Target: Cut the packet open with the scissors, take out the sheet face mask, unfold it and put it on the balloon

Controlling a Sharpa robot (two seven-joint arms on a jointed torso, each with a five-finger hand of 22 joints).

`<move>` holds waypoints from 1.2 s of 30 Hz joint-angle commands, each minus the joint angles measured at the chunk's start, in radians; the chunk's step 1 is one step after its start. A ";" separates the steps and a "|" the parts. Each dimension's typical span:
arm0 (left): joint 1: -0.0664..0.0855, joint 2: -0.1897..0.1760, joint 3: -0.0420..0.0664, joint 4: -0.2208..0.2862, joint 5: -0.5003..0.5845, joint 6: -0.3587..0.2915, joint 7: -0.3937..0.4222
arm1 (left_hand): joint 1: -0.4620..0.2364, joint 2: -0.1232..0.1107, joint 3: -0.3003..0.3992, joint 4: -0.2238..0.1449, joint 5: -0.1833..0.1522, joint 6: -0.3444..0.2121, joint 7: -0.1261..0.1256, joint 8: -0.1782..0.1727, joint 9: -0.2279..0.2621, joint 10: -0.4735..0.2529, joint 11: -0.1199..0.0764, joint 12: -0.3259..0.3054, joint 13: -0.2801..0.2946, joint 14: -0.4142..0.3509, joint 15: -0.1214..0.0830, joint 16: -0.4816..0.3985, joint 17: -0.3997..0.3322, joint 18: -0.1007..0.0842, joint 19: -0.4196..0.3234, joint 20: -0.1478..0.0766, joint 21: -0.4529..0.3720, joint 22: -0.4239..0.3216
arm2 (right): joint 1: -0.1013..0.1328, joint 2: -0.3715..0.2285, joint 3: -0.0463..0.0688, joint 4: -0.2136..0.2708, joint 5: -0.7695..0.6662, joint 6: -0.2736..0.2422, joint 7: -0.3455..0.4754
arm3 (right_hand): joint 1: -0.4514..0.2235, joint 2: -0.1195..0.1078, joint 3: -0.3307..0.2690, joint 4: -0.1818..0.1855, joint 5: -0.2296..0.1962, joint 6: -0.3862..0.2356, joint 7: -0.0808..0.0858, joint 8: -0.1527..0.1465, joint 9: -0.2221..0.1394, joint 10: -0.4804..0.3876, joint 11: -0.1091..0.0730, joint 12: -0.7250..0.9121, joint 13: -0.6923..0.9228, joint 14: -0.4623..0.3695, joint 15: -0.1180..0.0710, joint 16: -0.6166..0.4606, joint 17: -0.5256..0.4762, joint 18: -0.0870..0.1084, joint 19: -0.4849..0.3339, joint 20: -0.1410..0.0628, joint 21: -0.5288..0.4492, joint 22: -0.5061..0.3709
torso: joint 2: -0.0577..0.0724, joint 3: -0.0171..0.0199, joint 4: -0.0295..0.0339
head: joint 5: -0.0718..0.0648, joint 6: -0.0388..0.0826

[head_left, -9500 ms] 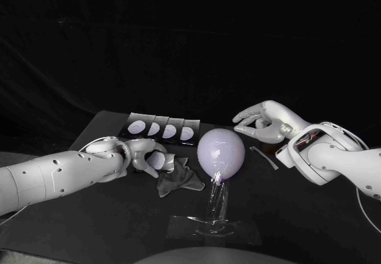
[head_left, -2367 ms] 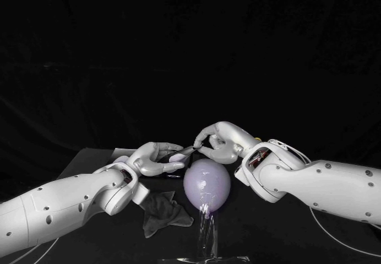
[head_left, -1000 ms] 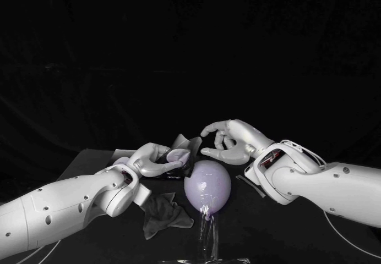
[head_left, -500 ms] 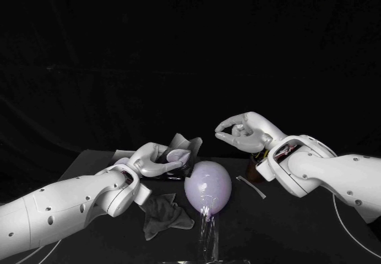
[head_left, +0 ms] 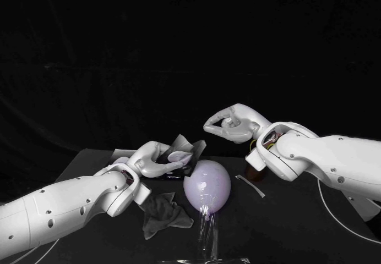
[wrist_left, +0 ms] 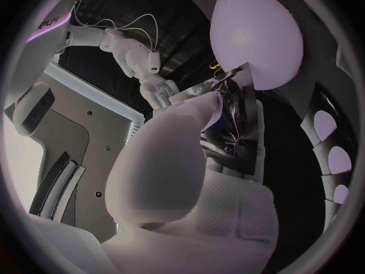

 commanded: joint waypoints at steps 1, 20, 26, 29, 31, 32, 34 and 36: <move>0.003 -0.008 0.003 0.011 0.077 0.045 0.025 | -0.004 0.006 0.009 -0.008 0.003 0.006 0.002 -0.001 0.026 0.016 -0.013 0.002 0.001 0.001 -0.005 0.000 0.001 0.000 -0.007 0.002 0.007 0.001 | 0.003 0.013 0.001 -0.011 -0.016 0.054 -0.022 | 0.002 -0.001 -0.006 0.000 -0.003 0.009 -0.002 -0.005 -0.001 0.006 0.000 0.006 0.023 0.089 -0.009 0.004 0.192 -0.008 0.007 0.002 0.004 0.107 | -0.001 -0.0011 0.0013 | 0.000 -0.002; 0.067 -0.054 0.007 -0.013 -0.025 0.180 0.029 | -0.008 0.007 0.011 -0.015 0.003 0.006 0.003 -0.003 0.026 0.017 -0.013 0.001 0.000 0.003 -0.005 -0.001 0.002 0.002 -0.007 0.002 0.013 0.005 | 0.005 0.016 0.002 -0.004 -0.093 -0.065 0.031 | 0.020 -0.004 -0.013 -0.013 -0.002 0.032 -0.008 -0.009 -0.003 0.034 -0.005 0.083 0.084 0.095 -0.013 0.018 0.219 -0.018 0.036 -0.001 0.041 0.142 | -0.002 0.0029 -0.0014 | 0.009 0.003; 0.069 -0.035 0.007 -0.048 -0.130 0.150 0.046 | -0.010 0.007 0.011 -0.016 0.003 0.007 0.002 -0.003 0.026 0.017 -0.013 0.001 0.000 0.004 -0.005 0.000 0.002 0.003 -0.007 0.002 0.014 0.005 | 0.006 0.009 0.008 0.011 -0.114 -0.079 0.056 | 0.020 -0.009 -0.017 -0.015 -0.003 0.033 -0.008 -0.012 -0.004 0.038 -0.005 0.092 0.092 0.096 -0.013 0.022 0.225 -0.021 0.042 -0.001 0.048 0.148 | 0.000 0.0027 -0.0019 | 0.011 0.012; 0.070 -0.031 0.007 -0.057 -0.149 0.140 0.051 | -0.010 0.007 0.011 -0.016 0.003 0.008 0.002 -0.003 0.026 0.018 -0.013 0.001 0.001 0.004 -0.005 0.000 0.002 0.003 -0.007 0.002 0.014 0.006 | 0.007 0.006 0.011 0.020 -0.139 -0.081 0.064 | 0.023 -0.015 -0.020 -0.019 -0.002 0.034 -0.008 -0.014 -0.005 0.039 -0.005 0.098 0.097 0.097 -0.013 0.023 0.227 -0.021 0.044 -0.001 0.051 0.152 | 0.000 0.0022 -0.0013 | 0.010 0.015; 0.070 -0.030 0.007 -0.060 -0.154 0.135 0.053 | -0.011 0.007 0.010 -0.017 0.003 0.008 0.002 -0.002 0.027 0.018 -0.013 0.001 0.001 0.004 -0.005 0.000 0.002 0.003 -0.008 0.003 0.015 0.006 | 0.008 0.005 0.012 0.026 -0.153 -0.084 0.067 | 0.025 -0.019 -0.022 -0.021 -0.002 0.036 -0.007 -0.015 -0.005 0.040 -0.005 0.100 0.099 0.097 -0.013 0.023 0.228 -0.022 0.046 -0.001 0.053 0.154 | 0.000 0.0016 -0.0010 | 0.012 0.014; 0.070 -0.029 0.007 -0.062 -0.157 0.133 0.053 | -0.011 0.007 0.010 -0.017 0.003 0.008 0.002 -0.002 0.027 0.018 -0.013 0.001 0.001 0.004 -0.005 0.000 0.002 0.003 -0.008 0.003 0.015 0.006 | 0.008 0.005 0.012 0.029 -0.166 -0.089 0.068 | 0.025 -0.019 -0.022 -0.021 -0.002 0.036 -0.007 -0.015 -0.005 0.040 -0.005 0.100 0.099 0.097 -0.013 0.023 0.228 -0.022 0.046 -0.001 0.053 0.154 | 0.000 0.0018 -0.0011 | 0.012 0.014; 0.070 -0.027 0.007 -0.065 -0.161 0.129 0.054 | -0.011 0.007 0.010 -0.017 0.003 0.008 0.002 -0.002 0.027 0.018 -0.013 0.001 0.001 0.004 -0.005 0.000 0.002 0.003 -0.008 0.003 0.015 0.006 | 0.008 0.005 0.013 0.036 -0.201 -0.097 0.068 | 0.025 -0.018 -0.022 -0.021 -0.002 0.037 -0.008 -0.015 -0.005 0.042 -0.005 0.105 0.102 0.097 -0.013 0.024 0.230 -0.023 0.047 -0.001 0.055 0.155 | -0.001 0.0013 -0.0004 | 0.010 0.012; 0.070 -0.025 0.007 -0.066 -0.164 0.128 0.055 | -0.012 0.007 0.010 -0.017 0.003 0.009 0.002 -0.002 0.027 0.018 -0.013 0.001 0.001 0.005 -0.005 0.000 0.002 0.003 -0.008 0.003 0.015 0.006 | 0.008 0.007 0.013 0.040 -0.243 -0.100 0.061 | 0.026 -0.018 -0.022 -0.021 -0.001 0.038 -0.008 -0.015 -0.005 0.044 -0.005 0.110 0.106 0.098 -0.013 0.025 0.231 -0.023 0.049 -0.001 0.057 0.157 | -0.002 0.0008 0.0001 | 0.009 0.012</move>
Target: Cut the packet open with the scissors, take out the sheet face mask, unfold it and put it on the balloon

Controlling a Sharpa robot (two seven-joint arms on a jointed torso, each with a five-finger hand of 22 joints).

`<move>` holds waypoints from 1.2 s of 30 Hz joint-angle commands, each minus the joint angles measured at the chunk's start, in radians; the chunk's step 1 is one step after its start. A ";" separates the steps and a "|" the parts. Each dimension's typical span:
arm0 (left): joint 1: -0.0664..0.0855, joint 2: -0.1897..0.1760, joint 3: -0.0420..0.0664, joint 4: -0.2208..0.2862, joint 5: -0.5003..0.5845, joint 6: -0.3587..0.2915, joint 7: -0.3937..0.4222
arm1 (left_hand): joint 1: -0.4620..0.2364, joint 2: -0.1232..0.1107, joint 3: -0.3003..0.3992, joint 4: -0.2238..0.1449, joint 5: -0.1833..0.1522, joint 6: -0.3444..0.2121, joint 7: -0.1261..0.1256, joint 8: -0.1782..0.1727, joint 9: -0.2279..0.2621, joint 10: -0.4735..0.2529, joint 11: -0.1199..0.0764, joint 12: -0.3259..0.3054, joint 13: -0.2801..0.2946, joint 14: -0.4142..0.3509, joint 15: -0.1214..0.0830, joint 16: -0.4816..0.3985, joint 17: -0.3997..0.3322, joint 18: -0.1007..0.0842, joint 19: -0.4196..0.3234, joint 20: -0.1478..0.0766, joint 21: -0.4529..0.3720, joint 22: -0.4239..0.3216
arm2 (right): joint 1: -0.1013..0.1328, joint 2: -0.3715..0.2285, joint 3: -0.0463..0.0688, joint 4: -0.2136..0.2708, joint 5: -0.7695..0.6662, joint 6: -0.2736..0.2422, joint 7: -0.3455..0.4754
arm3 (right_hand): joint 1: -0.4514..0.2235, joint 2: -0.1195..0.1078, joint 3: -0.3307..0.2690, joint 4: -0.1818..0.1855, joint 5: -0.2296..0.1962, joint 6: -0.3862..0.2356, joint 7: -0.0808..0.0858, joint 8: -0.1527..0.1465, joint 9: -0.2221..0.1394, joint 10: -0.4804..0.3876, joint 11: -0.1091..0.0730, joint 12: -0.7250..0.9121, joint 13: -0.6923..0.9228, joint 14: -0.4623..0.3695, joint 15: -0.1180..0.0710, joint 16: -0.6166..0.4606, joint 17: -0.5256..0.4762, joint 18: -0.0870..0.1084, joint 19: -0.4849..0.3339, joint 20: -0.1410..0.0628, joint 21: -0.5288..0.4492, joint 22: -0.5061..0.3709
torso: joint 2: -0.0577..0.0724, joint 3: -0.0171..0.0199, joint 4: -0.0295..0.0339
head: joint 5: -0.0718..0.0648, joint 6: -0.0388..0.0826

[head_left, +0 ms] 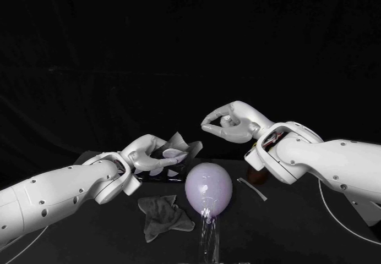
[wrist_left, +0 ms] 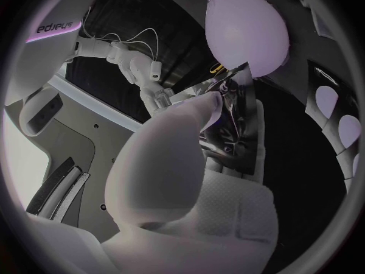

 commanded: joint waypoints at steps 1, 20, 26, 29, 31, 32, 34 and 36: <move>0.003 0.005 0.001 0.001 -0.043 -0.019 0.027 | 0.000 0.009 0.009 -0.016 0.006 0.005 -0.001 0.003 0.011 0.015 -0.010 0.005 0.001 -0.002 -0.006 0.000 0.002 0.011 -0.004 -0.001 0.003 0.001 | 0.001 0.004 0.001 0.007 -0.123 -0.025 0.016 | 0.004 -0.008 -0.003 -0.005 -0.001 0.007 -0.002 -0.004 -0.001 0.021 0.000 0.007 0.110 0.098 -0.006 0.004 0.232 -0.008 0.010 0.002 0.004 0.158 | -0.001 -0.0015 0.0015 | -0.002 -0.002; 0.003 0.007 0.001 0.006 -0.044 -0.021 0.025 | -0.001 0.009 0.009 -0.016 0.006 0.006 -0.002 0.003 0.011 0.016 -0.010 0.005 0.001 -0.001 -0.006 0.000 0.002 0.011 -0.004 -0.001 0.004 0.002 | -0.006 0.040 0.001 0.027 -0.431 0.028 -0.151 | 0.017 -0.049 -0.018 -0.020 0.046 0.029 -0.006 -0.010 -0.005 0.019 -0.003 0.011 0.117 0.098 -0.008 0.005 0.233 -0.012 0.021 0.000 0.018 0.173 | 0.000 -0.0011 0.0009 | -0.002 -0.009; 0.003 0.005 0.001 0.005 -0.041 -0.020 0.023 | -0.001 0.009 0.009 -0.016 0.006 0.006 -0.002 0.003 0.011 0.016 -0.010 0.005 0.001 -0.001 -0.006 0.000 0.002 0.011 -0.004 -0.001 0.004 0.002 | -0.008 0.036 0.001 0.036 -0.442 0.031 -0.159 | 0.004 -0.059 -0.023 -0.011 0.063 0.031 -0.005 -0.014 -0.007 0.019 -0.002 0.011 0.118 0.098 -0.008 0.006 0.234 -0.012 0.021 0.000 0.018 0.174 | -0.001 -0.0003 0.0005 | -0.002 -0.010; 0.003 0.005 0.001 0.005 -0.039 -0.020 0.022 | -0.002 0.010 0.010 -0.017 0.006 0.007 -0.002 0.003 0.011 0.016 -0.010 0.005 0.001 -0.001 -0.006 0.000 0.002 0.011 -0.004 -0.001 0.005 0.002 | -0.008 0.034 0.001 0.039 -0.443 0.030 -0.160 | 0.002 -0.060 -0.024 -0.010 0.064 0.031 -0.005 -0.014 -0.007 0.019 -0.002 0.011 0.118 0.098 -0.008 0.006 0.234 -0.012 0.022 0.000 0.019 0.175 | -0.001 -0.0001 -0.0004 | -0.001 -0.010; 0.003 0.006 0.001 0.004 -0.039 -0.019 0.022 | -0.002 0.010 0.010 -0.017 0.006 0.007 -0.002 0.003 0.011 0.016 -0.010 0.005 0.001 -0.001 -0.006 0.000 0.002 0.011 -0.004 -0.001 0.005 0.002 | -0.008 0.033 0.001 0.040 -0.443 0.030 -0.159 | 0.000 -0.060 -0.025 -0.008 0.065 0.032 -0.005 -0.014 -0.007 0.019 -0.002 0.012 0.119 0.098 -0.008 0.006 0.234 -0.012 0.022 0.000 0.019 0.175 | -0.001 -0.0005 0.0002 | -0.001 -0.010; 0.003 0.006 0.001 0.004 -0.039 -0.019 0.022 | -0.002 0.010 0.010 -0.017 0.006 0.007 -0.002 0.003 0.011 0.016 -0.010 0.005 0.001 -0.001 -0.006 0.000 0.002 0.011 -0.004 -0.001 0.005 0.002 | -0.008 0.033 0.001 0.040 -0.442 0.030 -0.159 | -0.002 -0.060 -0.026 -0.006 0.065 0.033 -0.005 -0.014 -0.007 0.019 -0.002 0.012 0.119 0.098 -0.008 0.006 0.235 -0.012 0.022 0.000 0.019 0.175 | -0.001 -0.0004 0.0002 | -0.001 -0.010; 0.003 0.006 0.001 0.004 -0.038 -0.018 0.021 | -0.002 0.010 0.010 -0.017 0.006 0.007 -0.002 0.003 0.011 0.016 -0.010 0.005 0.001 -0.001 -0.006 0.000 0.002 0.011 -0.004 -0.001 0.005 0.002 | -0.009 0.033 0.001 0.042 -0.439 0.030 -0.158 | -0.004 -0.060 -0.026 -0.004 0.066 0.034 -0.005 -0.014 -0.007 0.019 -0.002 0.011 0.119 0.098 -0.008 0.005 0.234 -0.012 0.021 0.000 0.017 0.174 | -0.001 -0.0006 0.0008 | -0.002 -0.010; 0.003 0.006 0.001 0.004 -0.038 -0.018 0.021 | -0.002 0.010 0.010 -0.017 0.006 0.007 -0.002 0.003 0.011 0.016 -0.010 0.005 0.001 -0.001 -0.006 0.000 0.002 0.011 -0.004 -0.001 0.005 0.002 | -0.009 0.033 0.001 0.043 -0.431 0.031 -0.156 | -0.007 -0.061 -0.027 -0.001 0.068 0.035 -0.005 -0.015 -0.007 0.019 -0.002 0.010 0.118 0.098 -0.008 0.005 0.234 -0.012 0.022 0.000 0.019 0.175 | -0.001 -0.0006 0.0011 | -0.002 -0.010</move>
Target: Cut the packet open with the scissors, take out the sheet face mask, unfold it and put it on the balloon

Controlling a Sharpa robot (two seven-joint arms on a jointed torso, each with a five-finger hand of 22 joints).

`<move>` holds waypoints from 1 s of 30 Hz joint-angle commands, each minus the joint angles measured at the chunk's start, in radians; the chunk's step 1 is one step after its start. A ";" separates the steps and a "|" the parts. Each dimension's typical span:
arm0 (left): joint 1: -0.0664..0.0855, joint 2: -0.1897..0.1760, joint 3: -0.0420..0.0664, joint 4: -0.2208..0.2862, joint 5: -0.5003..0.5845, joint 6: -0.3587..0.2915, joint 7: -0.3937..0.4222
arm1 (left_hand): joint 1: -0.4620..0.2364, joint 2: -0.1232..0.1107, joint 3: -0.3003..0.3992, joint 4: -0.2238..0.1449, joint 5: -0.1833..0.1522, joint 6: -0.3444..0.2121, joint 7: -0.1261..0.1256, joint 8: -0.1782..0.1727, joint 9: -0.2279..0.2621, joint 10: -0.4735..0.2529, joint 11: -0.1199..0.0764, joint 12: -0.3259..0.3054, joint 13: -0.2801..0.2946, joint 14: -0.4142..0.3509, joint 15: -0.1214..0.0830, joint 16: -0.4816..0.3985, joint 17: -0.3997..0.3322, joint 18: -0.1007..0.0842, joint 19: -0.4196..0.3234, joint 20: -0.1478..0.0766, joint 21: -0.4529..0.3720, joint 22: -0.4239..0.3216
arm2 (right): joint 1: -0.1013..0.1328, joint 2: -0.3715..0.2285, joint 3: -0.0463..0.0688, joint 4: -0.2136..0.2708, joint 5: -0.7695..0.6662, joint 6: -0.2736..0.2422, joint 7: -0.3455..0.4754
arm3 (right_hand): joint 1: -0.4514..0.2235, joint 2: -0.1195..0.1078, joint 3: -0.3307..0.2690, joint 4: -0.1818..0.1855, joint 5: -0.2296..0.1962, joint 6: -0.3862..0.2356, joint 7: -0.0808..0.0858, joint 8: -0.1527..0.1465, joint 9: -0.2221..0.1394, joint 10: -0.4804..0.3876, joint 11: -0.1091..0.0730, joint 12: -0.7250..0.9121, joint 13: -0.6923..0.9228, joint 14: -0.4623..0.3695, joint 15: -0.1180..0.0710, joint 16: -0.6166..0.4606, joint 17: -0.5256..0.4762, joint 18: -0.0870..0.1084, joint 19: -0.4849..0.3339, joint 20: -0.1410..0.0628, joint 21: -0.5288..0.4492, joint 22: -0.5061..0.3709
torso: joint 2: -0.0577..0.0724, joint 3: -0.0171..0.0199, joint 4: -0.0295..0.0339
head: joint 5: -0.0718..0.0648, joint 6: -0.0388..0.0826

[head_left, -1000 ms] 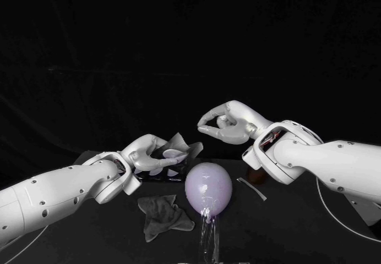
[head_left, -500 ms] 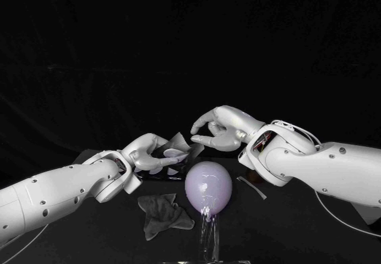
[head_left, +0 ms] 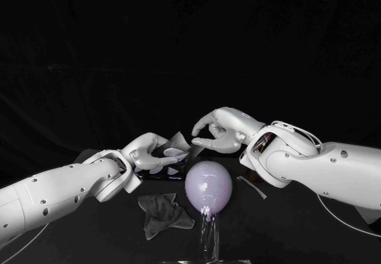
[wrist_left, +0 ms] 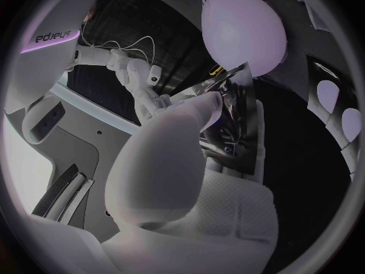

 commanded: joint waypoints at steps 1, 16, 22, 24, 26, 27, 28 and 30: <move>0.002 0.002 0.001 0.002 0.004 -0.003 0.012 | -0.002 0.009 0.010 -0.017 0.004 0.009 0.000 0.004 0.011 0.016 -0.010 0.006 0.002 0.002 -0.004 0.000 0.002 0.012 -0.004 -0.001 0.005 0.001 | -0.001 0.000 0.001 0.003 -0.014 0.013 -0.008 | -0.009 -0.005 0.002 0.005 0.004 0.007 0.002 -0.005 -0.001 0.019 -0.002 0.004 0.118 0.098 -0.008 0.002 0.234 -0.012 0.023 0.000 0.003 0.175 | 0.000 -0.0003 0.0008 | -0.001 0.000; 0.002 0.001 0.001 0.003 0.007 -0.006 0.012 | -0.003 0.009 0.010 -0.018 0.004 0.009 0.000 0.004 0.011 0.017 -0.010 0.006 0.002 0.002 -0.005 0.000 0.002 0.012 -0.005 -0.001 0.006 0.002 | -0.004 0.005 0.000 0.001 0.002 0.025 -0.010 | -0.014 -0.007 -0.001 0.010 0.005 0.007 0.002 -0.006 -0.002 0.019 -0.002 0.004 0.118 0.098 -0.008 0.002 0.233 -0.012 0.022 0.000 0.002 0.175 | 0.001 -0.0014 0.0007 | 0.001 0.000; 0.002 0.001 0.001 0.003 0.008 -0.007 0.012 | -0.003 0.009 0.010 -0.019 0.004 0.009 0.000 0.004 0.011 0.017 -0.010 0.005 0.002 0.002 -0.005 0.000 0.002 0.013 -0.005 -0.001 0.006 0.002 | -0.007 0.011 0.000 -0.003 -0.008 0.030 -0.014 | -0.015 -0.008 -0.002 0.010 0.002 0.007 0.001 -0.006 -0.002 0.018 -0.002 0.003 0.118 0.098 -0.008 0.002 0.233 -0.011 0.021 0.000 0.001 0.174 | 0.001 -0.0005 0.0010 | 0.001 -0.002; 0.002 0.001 0.001 0.004 0.008 -0.007 0.012 | -0.003 0.009 0.010 -0.019 0.004 0.009 0.000 0.004 0.011 0.017 -0.010 0.005 0.002 0.002 -0.005 0.000 0.002 0.013 -0.005 -0.001 0.006 0.002 | -0.008 0.013 0.000 -0.005 -0.012 0.034 -0.015 | -0.014 -0.010 -0.002 0.010 -0.001 0.007 0.001 -0.007 -0.002 0.018 -0.002 0.001 0.117 0.098 -0.008 0.002 0.233 -0.011 0.021 0.000 0.001 0.174 | 0.000 -0.0004 0.0010 | 0.001 -0.003; 0.002 0.001 0.001 0.004 0.008 -0.007 0.011 | -0.003 0.009 0.010 -0.019 0.004 0.009 0.000 0.004 0.011 0.017 -0.010 0.005 0.002 0.002 -0.005 0.000 0.002 0.013 -0.005 -0.001 0.006 0.002 | -0.009 0.014 0.000 -0.006 -0.015 0.036 -0.016 | -0.014 -0.010 -0.002 0.010 -0.001 0.007 0.001 -0.007 -0.002 0.018 -0.002 0.001 0.117 0.098 -0.008 0.002 0.233 -0.011 0.021 0.000 0.001 0.174 | 0.000 -0.0005 0.0009 | 0.002 -0.003; 0.002 0.001 0.001 0.004 0.009 -0.007 0.011 | -0.003 0.009 0.010 -0.019 0.004 0.009 0.000 0.004 0.011 0.017 -0.010 0.005 0.002 0.002 -0.005 0.000 0.002 0.013 -0.005 -0.001 0.006 0.002 | -0.009 0.014 0.000 -0.006 -0.018 0.037 -0.017 | -0.014 -0.010 -0.002 0.010 -0.001 0.007 0.001 -0.007 -0.002 0.018 -0.002 0.001 0.117 0.098 -0.008 0.002 0.233 -0.011 0.021 0.000 0.001 0.174 | 0.000 -0.0004 0.0009 | 0.002 -0.003; 0.002 0.001 0.001 0.004 0.010 -0.006 0.011 | -0.003 0.009 0.010 -0.019 0.004 0.009 0.000 0.004 0.011 0.017 -0.010 0.005 0.002 0.002 -0.005 0.000 0.002 0.013 -0.005 -0.001 0.006 0.002 | -0.010 0.015 -0.001 -0.007 -0.020 0.038 -0.017 | -0.012 -0.012 -0.003 0.008 -0.004 0.007 0.001 -0.007 -0.002 0.016 -0.002 -0.002 0.115 0.097 -0.008 0.001 0.231 -0.011 0.019 0.000 -0.001 0.172 | 0.000 -0.0003 0.0009 | 0.002 -0.003; 0.002 0.001 0.001 0.004 0.012 -0.007 0.012 | -0.003 0.009 0.010 -0.019 0.004 0.009 0.000 0.004 0.012 0.017 -0.010 0.005 0.002 0.003 -0.005 0.000 0.002 0.013 -0.005 -0.001 0.006 0.002 | -0.010 0.014 -0.001 -0.007 -0.024 0.039 -0.017 | -0.012 -0.012 -0.003 0.008 -0.004 0.007 0.001 -0.007 -0.002 0.016 -0.002 -0.002 0.115 0.097 -0.008 0.001 0.231 -0.011 0.019 0.000 -0.001 0.172 | 0.000 -0.0004 0.0007 | 0.002 -0.003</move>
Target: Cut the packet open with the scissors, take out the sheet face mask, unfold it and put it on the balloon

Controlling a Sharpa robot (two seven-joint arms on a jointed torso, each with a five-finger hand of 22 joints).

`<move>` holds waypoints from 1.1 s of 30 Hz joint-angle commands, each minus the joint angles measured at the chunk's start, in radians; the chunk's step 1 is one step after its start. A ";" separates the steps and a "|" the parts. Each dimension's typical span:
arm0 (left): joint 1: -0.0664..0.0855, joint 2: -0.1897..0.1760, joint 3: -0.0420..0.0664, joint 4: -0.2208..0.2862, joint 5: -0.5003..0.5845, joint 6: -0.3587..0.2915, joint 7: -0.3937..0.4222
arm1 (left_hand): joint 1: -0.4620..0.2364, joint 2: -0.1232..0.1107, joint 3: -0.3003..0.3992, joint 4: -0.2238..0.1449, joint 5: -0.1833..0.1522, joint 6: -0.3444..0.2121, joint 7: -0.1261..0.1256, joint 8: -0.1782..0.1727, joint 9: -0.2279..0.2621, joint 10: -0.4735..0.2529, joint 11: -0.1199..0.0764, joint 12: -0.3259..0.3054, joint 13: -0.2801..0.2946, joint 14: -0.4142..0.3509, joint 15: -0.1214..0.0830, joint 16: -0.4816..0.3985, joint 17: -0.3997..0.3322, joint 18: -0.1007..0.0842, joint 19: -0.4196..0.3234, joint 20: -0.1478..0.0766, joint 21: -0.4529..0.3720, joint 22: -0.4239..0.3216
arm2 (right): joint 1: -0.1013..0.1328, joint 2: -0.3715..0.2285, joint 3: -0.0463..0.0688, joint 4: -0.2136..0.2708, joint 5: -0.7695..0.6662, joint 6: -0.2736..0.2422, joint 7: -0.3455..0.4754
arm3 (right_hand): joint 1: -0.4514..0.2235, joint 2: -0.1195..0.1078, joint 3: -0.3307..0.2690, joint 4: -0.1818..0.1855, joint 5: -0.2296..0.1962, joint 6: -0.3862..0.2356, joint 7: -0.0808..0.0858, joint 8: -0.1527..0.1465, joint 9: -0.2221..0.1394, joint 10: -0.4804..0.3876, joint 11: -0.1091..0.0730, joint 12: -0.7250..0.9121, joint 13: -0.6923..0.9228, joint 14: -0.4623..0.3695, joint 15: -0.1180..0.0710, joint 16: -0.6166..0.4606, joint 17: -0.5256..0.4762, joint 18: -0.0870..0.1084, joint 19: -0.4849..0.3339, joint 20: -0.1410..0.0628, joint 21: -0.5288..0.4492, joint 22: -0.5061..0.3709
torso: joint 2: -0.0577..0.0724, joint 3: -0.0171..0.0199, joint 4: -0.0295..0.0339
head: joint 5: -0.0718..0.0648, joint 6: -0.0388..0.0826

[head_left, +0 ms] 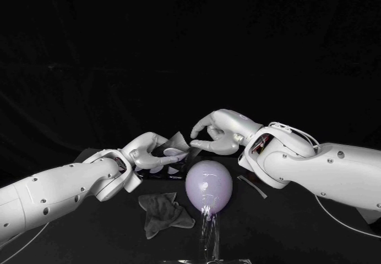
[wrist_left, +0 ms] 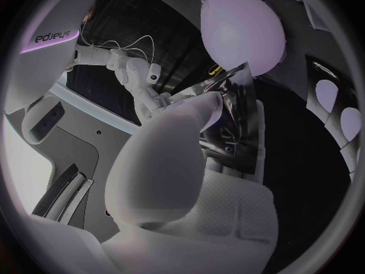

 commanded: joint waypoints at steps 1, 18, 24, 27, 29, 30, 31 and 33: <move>0.002 0.002 0.002 0.004 0.012 -0.005 0.014 | -0.002 0.010 0.013 -0.016 0.003 0.010 0.001 0.003 0.011 0.017 -0.010 0.003 0.001 0.003 -0.007 0.000 0.001 0.020 -0.005 -0.001 0.007 0.001 | -0.002 0.000 -0.001 0.000 -0.027 0.023 -0.006 | -0.002 -0.005 -0.003 0.002 -0.006 0.007 0.001 -0.004 -0.002 0.016 -0.002 0.000 0.114 0.097 -0.008 0.005 0.230 -0.011 0.021 -0.001 0.000 0.172 | 0.000 0.0003 -0.0003 | 0.001 -0.001; 0.002 0.003 0.002 0.001 0.022 -0.007 0.013 | -0.003 0.010 0.013 -0.018 0.003 0.011 0.001 0.003 0.011 0.018 -0.010 0.003 0.001 0.005 -0.007 0.000 0.001 0.020 -0.005 -0.001 0.008 0.002 | -0.005 -0.004 -0.001 0.003 -0.047 0.037 -0.011 | 0.013 -0.014 -0.002 -0.008 0.001 0.007 0.001 -0.006 -0.002 0.015 -0.003 -0.002 0.114 0.097 -0.009 0.005 0.231 -0.011 0.021 -0.002 -0.001 0.173 | 0.000 0.0001 -0.0002 | 0.000 -0.003; 0.002 0.003 0.002 -0.002 0.022 -0.010 0.012 | -0.003 0.010 0.013 -0.018 0.003 0.011 0.001 0.003 0.011 0.018 -0.010 0.003 0.001 0.005 -0.007 0.000 0.001 0.020 -0.005 -0.001 0.008 0.002 | -0.006 -0.008 -0.001 0.007 -0.050 0.048 -0.014 | 0.019 -0.020 0.000 -0.012 0.015 0.007 0.002 -0.008 -0.003 0.014 -0.002 -0.004 0.114 0.097 -0.009 0.004 0.230 -0.010 0.020 -0.002 -0.002 0.173 | 0.000 -0.0001 -0.0001 | 0.000 -0.003; 0.002 0.004 0.002 -0.003 0.022 -0.012 0.011 | -0.003 0.010 0.013 -0.018 0.003 0.011 0.001 0.003 0.011 0.018 -0.010 0.003 0.001 0.005 -0.007 0.000 0.001 0.020 -0.005 -0.001 0.008 0.002 | -0.006 -0.011 -0.001 0.013 -0.052 0.054 -0.015 | 0.021 -0.023 0.001 -0.014 0.021 0.006 0.002 -0.009 -0.004 0.013 -0.002 -0.005 0.113 0.097 -0.008 0.004 0.229 -0.010 0.020 -0.002 -0.003 0.172 | 0.000 0.0002 -0.0001 | 0.000 -0.002; 0.002 0.004 0.002 -0.004 0.022 -0.014 0.011 | -0.003 0.010 0.013 -0.019 0.003 0.011 0.001 0.003 0.011 0.018 -0.010 0.003 0.001 0.005 -0.007 0.000 0.001 0.021 -0.005 -0.001 0.009 0.003 | -0.006 -0.013 -0.001 0.016 -0.054 0.058 -0.017 | 0.024 -0.026 0.002 -0.017 0.033 0.006 0.003 -0.010 -0.004 0.012 -0.002 -0.007 0.112 0.097 -0.008 0.004 0.228 -0.010 0.019 -0.001 -0.003 0.172 | 0.000 0.0000 -0.0003 | -0.002 -0.002; 0.002 0.004 0.002 -0.004 0.022 -0.015 0.012 | -0.003 0.010 0.013 -0.019 0.003 0.011 0.001 0.003 0.011 0.018 -0.010 0.003 0.001 0.005 -0.007 0.000 0.001 0.021 -0.005 -0.001 0.009 0.003 | -0.006 -0.014 -0.001 0.019 -0.055 0.062 -0.019 | 0.026 -0.028 0.003 -0.018 0.043 0.007 0.003 -0.011 -0.004 0.012 -0.001 -0.008 0.112 0.097 -0.008 0.003 0.228 -0.010 0.019 -0.001 -0.003 0.172 | 0.000 0.0001 -0.0003 | -0.002 -0.002; 0.002 0.004 0.002 -0.003 0.022 -0.015 0.013 | -0.003 0.010 0.013 -0.019 0.003 0.011 0.001 0.003 0.011 0.018 -0.010 0.003 0.001 0.005 -0.007 0.000 0.001 0.021 -0.005 -0.001 0.009 0.003 | -0.006 -0.015 -0.001 0.020 -0.056 0.066 -0.020 | 0.027 -0.029 0.004 -0.019 0.048 0.007 0.003 -0.012 -0.004 0.012 -0.001 -0.008 0.112 0.097 -0.008 0.004 0.228 -0.010 0.019 -0.001 -0.004 0.172 | 0.000 -0.0001 -0.0004 | -0.001 -0.003; 0.002 0.004 0.002 -0.003 0.022 -0.018 0.016 | -0.002 0.010 0.015 -0.022 0.004 0.011 0.002 0.002 0.011 0.018 -0.010 0.003 0.001 0.005 -0.007 -0.001 0.001 0.021 -0.006 -0.001 0.010 0.003 | -0.006 -0.016 -0.001 0.021 -0.060 0.075 -0.024 | 0.032 -0.032 0.007 -0.024 0.062 0.009 0.003 -0.012 -0.005 0.011 -0.002 -0.009 0.112 0.097 -0.008 0.004 0.228 -0.010 0.018 -0.001 -0.005 0.172 | 0.000 -0.0001 -0.0004 | -0.001 -0.003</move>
